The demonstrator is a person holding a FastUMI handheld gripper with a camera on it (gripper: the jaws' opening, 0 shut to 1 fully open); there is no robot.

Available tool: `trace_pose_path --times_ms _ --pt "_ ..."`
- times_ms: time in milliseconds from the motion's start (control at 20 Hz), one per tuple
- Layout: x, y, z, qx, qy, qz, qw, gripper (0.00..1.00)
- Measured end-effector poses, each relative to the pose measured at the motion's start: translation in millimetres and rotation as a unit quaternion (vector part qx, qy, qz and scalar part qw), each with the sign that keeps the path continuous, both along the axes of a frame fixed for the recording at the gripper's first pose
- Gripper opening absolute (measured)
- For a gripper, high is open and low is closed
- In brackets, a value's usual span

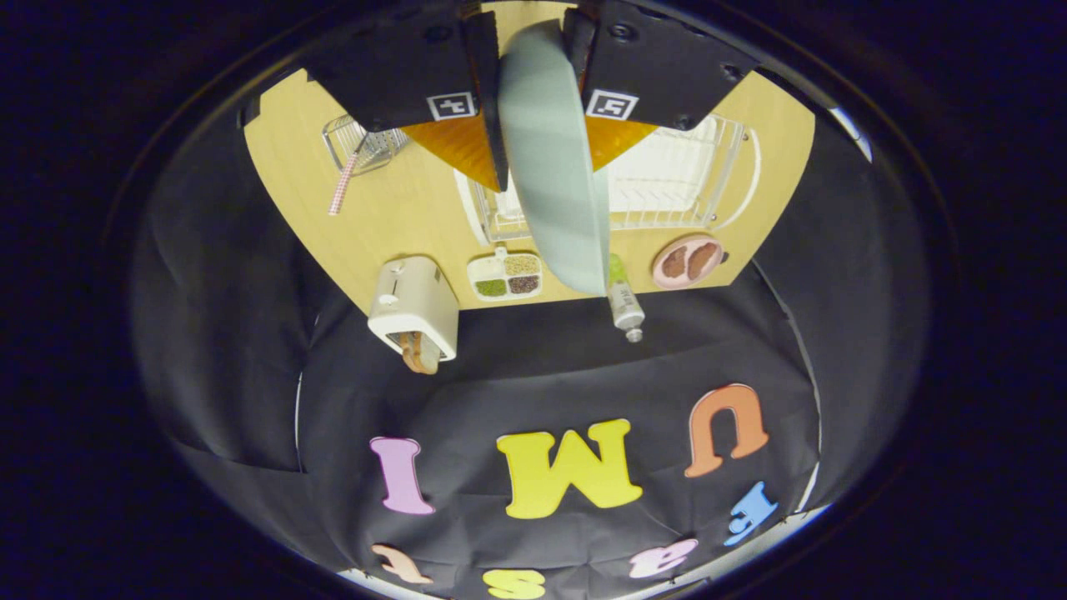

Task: Take the plate from the dish rack, then take the spoon from the basket and place it into the plate.

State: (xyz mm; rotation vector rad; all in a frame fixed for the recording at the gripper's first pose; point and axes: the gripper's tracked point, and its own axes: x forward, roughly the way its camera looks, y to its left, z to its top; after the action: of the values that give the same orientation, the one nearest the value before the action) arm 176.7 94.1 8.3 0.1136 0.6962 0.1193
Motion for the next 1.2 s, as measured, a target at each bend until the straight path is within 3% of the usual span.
trace_pose_path --times_ms 250,550,700,850,1200 --pt "-61 -14 -29 0.055 0.005 0.002 0.998 0.34" --pt "-112 -29 -106 0.101 0.046 -0.008 0.994 0.34" --pt "-124 -27 -146 0.141 0.085 -0.014 0.986 0.34" --pt "-126 -19 -175 0.205 0.134 -0.030 0.969 0.35" --pt "-120 -11 -203 0.258 0.155 -0.038 0.953 0.36"
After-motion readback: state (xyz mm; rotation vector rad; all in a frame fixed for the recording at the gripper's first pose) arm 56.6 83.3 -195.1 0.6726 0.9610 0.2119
